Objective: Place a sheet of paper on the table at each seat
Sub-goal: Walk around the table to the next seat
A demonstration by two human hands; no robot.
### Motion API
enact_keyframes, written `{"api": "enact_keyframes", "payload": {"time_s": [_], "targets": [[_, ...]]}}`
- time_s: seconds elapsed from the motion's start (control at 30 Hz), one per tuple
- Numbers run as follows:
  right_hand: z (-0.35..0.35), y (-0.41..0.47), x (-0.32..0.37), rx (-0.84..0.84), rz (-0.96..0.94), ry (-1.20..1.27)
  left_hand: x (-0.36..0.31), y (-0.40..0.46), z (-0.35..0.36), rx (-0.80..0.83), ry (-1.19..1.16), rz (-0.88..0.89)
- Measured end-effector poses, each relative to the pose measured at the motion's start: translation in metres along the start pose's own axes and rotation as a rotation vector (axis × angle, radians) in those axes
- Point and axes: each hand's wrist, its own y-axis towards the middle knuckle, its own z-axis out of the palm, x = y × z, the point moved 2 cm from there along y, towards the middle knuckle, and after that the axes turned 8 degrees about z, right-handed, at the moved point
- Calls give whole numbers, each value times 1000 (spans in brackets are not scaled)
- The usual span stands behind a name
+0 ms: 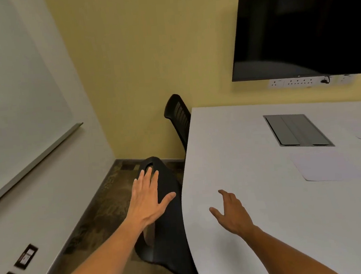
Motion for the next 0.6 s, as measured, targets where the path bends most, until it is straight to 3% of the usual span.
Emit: {"api": "enact_keyframes", "payload": {"time_s": [0.2,0.6], "targets": [[35,57,73,-73,97,2,79,85,8,145,-48,135],[39,144,221,-251,233,38,207,209,-15,228,-140,331]]}}
